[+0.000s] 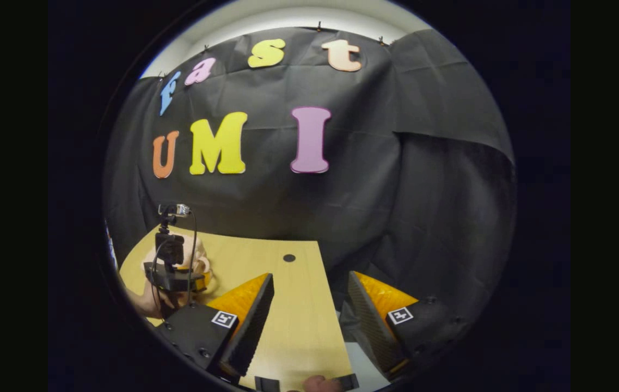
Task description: First open the suitcase, pack the skin care products into it, and then close the suitcase.
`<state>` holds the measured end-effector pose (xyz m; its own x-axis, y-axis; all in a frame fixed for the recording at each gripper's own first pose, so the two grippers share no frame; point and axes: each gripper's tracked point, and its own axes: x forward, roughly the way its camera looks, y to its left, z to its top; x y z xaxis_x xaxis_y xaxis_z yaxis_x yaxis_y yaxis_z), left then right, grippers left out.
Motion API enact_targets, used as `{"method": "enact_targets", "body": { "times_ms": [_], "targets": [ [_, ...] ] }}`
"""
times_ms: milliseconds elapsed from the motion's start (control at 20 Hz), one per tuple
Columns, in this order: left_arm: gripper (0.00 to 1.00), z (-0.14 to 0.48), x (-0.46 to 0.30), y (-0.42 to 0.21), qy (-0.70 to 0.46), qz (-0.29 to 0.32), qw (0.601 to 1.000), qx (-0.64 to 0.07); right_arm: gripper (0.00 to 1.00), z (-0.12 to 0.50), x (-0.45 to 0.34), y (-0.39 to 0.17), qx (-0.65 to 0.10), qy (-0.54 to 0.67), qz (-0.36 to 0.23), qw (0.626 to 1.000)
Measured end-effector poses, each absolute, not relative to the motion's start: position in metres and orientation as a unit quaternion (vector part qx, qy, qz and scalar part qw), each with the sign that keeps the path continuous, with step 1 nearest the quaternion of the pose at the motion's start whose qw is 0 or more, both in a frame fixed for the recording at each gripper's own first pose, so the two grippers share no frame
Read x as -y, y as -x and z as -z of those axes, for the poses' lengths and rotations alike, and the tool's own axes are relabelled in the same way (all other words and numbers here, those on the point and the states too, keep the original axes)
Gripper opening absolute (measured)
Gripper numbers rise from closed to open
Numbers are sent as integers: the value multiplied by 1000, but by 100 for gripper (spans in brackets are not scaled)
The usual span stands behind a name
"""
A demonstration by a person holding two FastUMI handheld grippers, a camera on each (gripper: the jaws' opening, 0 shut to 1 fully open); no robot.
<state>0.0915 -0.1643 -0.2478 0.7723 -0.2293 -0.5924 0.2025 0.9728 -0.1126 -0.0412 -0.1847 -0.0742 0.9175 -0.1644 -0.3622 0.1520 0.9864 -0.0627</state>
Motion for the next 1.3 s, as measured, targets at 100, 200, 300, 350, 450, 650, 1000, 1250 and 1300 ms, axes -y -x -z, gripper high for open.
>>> {"method": "enact_targets", "body": {
  "times_ms": [100, 200, 300, 350, 450, 650, 1000, 1250, 1300],
  "targets": [
    [89, 216, 162, -86, 27, 125, 946, -298, 81, 69, 165, 26, -178, 18, 61, 982],
    [99, 173, 150, -83, 27, 130, 956, -260, 77, 54, 139, 10, -157, 23, 37, 987],
    [90, 124, 130, -84, 23, 128, 969, -210, 77, 36, 113, -7, -132, 24, 16, 991],
    [90, 99, 119, -79, 20, 128, 974, -185, 81, 25, 99, -15, -116, 23, 6, 993],
    [90, 54, 98, -76, 15, 124, 983, -137, 81, 3, 74, -28, -85, 25, -6, 996],
    [90, -18, 62, -69, 32, 118, 990, -63, 80, -31, 43, -41, -33, 43, 20, 998],
    [92, -67, 25, -41, 35, 109, 993, 0, 79, -47, -25, -32, 2, 21, 22, 1000],
    [92, -77, 3, -34, 31, 103, 994, 13, 79, -62, -42, -24, 39, 18, 29, 999],
    [92, -76, 1, -33, 34, 102, 994, 9, 77, -61, -45, -23, 39, 21, 27, 999]
  ]
}}
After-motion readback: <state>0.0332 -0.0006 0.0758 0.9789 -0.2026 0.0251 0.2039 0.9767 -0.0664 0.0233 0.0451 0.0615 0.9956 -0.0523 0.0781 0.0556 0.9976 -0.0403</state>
